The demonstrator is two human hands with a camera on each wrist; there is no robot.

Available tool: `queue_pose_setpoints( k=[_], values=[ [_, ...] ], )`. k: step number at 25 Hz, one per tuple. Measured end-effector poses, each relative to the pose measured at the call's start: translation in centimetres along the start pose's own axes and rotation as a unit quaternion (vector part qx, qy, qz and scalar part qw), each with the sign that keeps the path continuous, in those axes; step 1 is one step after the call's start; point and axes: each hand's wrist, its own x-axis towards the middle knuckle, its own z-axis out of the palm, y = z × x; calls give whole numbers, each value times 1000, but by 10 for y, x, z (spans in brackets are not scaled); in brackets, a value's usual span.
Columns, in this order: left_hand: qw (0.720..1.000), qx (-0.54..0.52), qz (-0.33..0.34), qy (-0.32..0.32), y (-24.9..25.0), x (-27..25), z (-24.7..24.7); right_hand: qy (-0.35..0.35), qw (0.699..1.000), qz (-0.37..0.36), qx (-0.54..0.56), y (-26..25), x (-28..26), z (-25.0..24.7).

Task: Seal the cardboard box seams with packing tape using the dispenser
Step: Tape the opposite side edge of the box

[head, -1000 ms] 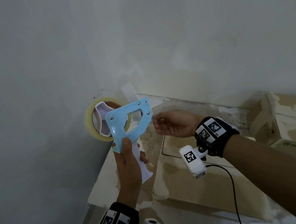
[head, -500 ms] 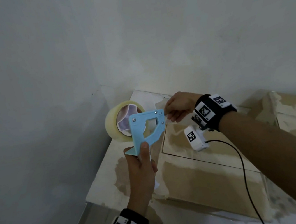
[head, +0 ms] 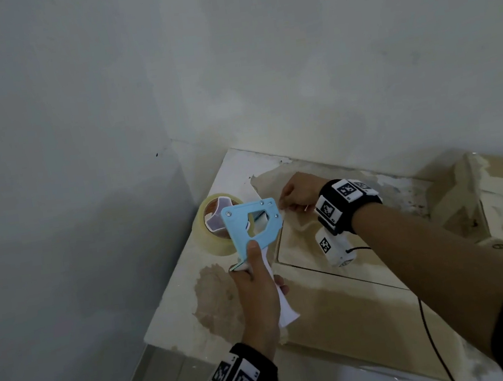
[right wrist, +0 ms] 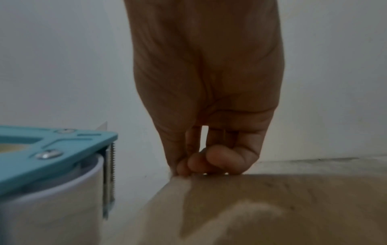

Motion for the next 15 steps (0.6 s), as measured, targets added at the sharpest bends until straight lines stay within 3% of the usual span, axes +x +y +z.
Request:
queue_pose_setpoints(
  k=[3, 7, 10, 11, 13, 15],
  values=[
    [1000, -6, -13, 10, 0, 1, 0, -16, 999, 4, -43, 6, 3, 0],
    [1000, -12, -11, 12, -1, 4, 1, -50, 982, 38, -178, 19, 8, 4],
    [1000, -8, -5, 12, -2, 4, 2, 33, 991, -83, -102, 24, -2, 0],
    [1000, -9, -4, 13, -2, 5, 2, 30, 989, -131, -64, 25, -4, -1],
    [1000, -10, -4, 18, -3, 6, 2, -41, 984, -165, -61, 25, -14, 1],
    [1000, -8, -3, 22, -3, 6, 3, -85, 982, -152, -72, 28, -22, 8]
  ],
)
